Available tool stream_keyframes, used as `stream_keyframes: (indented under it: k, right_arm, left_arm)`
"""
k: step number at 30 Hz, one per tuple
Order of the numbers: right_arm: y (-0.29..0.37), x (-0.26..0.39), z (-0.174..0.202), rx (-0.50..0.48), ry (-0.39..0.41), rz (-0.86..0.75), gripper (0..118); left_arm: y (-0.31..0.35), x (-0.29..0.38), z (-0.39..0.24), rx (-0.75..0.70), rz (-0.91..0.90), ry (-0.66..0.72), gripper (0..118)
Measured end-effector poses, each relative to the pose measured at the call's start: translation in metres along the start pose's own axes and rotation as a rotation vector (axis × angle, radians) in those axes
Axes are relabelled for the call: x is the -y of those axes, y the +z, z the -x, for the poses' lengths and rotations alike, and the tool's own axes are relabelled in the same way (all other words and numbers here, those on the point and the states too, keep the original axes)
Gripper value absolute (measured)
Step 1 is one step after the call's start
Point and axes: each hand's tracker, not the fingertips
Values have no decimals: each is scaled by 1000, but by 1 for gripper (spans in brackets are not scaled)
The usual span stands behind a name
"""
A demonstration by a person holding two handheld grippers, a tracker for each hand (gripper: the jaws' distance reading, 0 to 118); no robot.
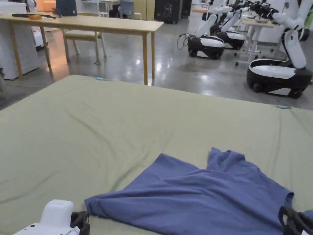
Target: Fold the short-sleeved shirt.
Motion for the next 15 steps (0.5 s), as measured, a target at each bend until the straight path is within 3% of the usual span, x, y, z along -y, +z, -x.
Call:
stream_keyframes:
  k: [1, 2, 3, 9, 13, 15]
  right_arm:
    - [-3, 2, 3, -4, -1, 9, 1]
    - [-6, 3, 5, -5, 4, 17, 1]
    - [-10, 5, 7, -5, 11, 26, 1]
    - [-24, 7, 14, 7, 18, 60, 1]
    - [-33, 5, 14, 34, 34, 81, 1]
    - [-38, 3, 13, 42, 31, 86, 1]
  left_arm:
    - [-1, -1, 1, -8, 0, 8, 72]
    - [-6, 0, 7, -10, 4, 8, 111]
    - [-16, 0, 14, -16, 29, 5, 117]
    - [-74, -25, 41, -15, 50, 87, 115]
    - [-90, -52, 34, 29, 91, 171, 99]
    - [-98, -61, 25, 23, 117, 158, 98]
